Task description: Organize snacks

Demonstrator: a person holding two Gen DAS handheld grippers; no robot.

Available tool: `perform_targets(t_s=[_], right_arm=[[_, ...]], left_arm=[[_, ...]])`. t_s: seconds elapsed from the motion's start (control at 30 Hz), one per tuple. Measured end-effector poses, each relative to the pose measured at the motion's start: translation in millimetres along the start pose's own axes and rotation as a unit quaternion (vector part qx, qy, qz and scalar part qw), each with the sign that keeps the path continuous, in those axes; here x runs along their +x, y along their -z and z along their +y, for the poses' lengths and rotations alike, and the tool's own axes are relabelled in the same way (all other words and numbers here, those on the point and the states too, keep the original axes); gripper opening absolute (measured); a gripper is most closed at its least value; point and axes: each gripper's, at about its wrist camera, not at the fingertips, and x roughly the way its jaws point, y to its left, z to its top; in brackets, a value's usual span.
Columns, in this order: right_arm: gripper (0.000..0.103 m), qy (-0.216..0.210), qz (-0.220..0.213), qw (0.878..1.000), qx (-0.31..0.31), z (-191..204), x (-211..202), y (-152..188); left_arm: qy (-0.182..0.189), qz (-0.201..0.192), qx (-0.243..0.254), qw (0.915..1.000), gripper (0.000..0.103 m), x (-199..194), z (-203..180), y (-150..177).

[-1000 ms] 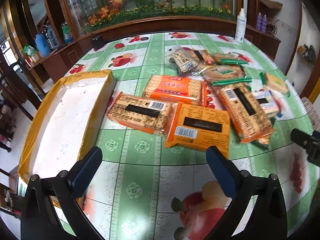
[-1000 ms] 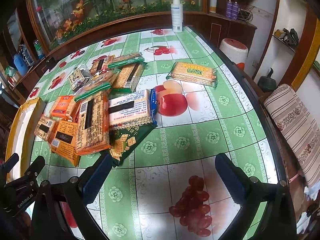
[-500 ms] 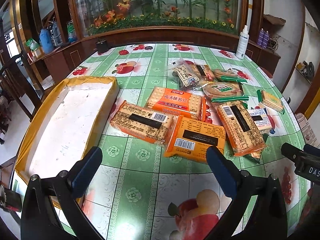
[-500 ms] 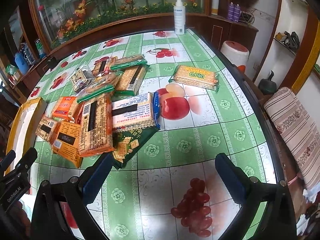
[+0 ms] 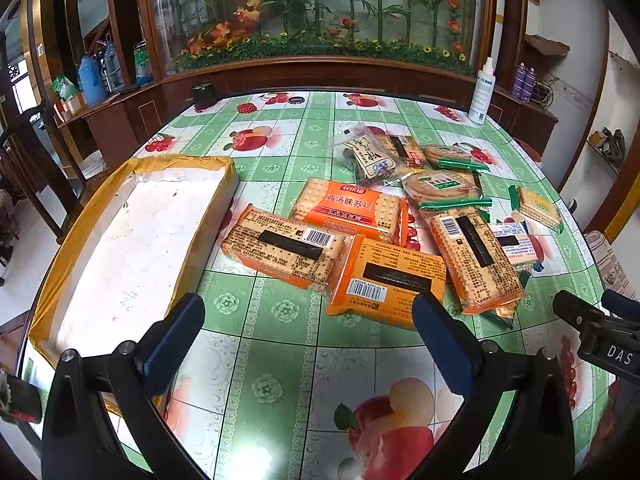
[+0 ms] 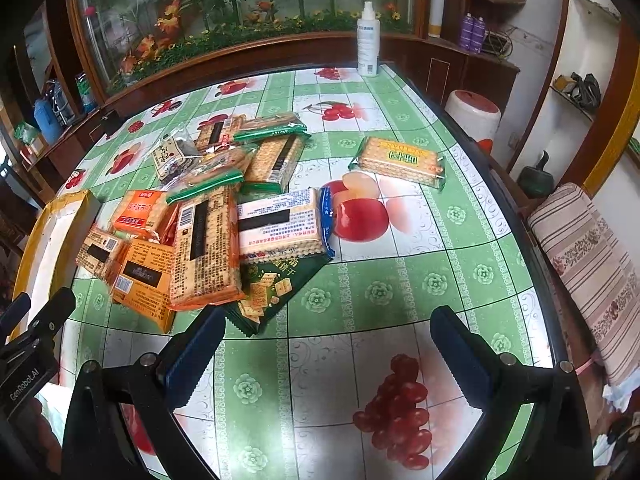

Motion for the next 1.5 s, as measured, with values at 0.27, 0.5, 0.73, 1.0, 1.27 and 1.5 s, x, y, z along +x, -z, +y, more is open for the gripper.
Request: perform_targets(t_s=[0.27, 0.5, 0.73, 1.0, 1.27, 1.5], right_arm=[[0.103, 0.0, -0.002, 1.0, 0.001, 1, -3, -1], [0.103, 0.0, -0.002, 1.0, -0.001, 2, -2, -2], [0.103, -0.018, 0.009, 1.0, -0.015, 12, 4, -29], [0.103, -0.016, -0.004, 0.999, -0.043, 28, 3, -45], [0.103, -0.022, 0.005, 0.999, -0.041, 25, 8, -47], [0.103, -0.054, 0.059, 0.995, -0.056, 41, 32, -68]], left_arm=[[-0.002, -0.003, 0.004, 1.0, 0.103, -1, 0, 0], [-0.006, 0.004, 0.001, 1.0, 0.103, 2, 5, -2], [-0.008, 0.027, -0.001, 0.9996, 0.103, 17, 11, -9], [-0.01, 0.02, 0.006, 0.9997, 0.103, 17, 9, -14], [-0.011, 0.031, 0.009, 0.9994, 0.103, 24, 9, -18], [0.055, 0.16, -0.003, 0.9856, 0.103, 65, 27, -72]])
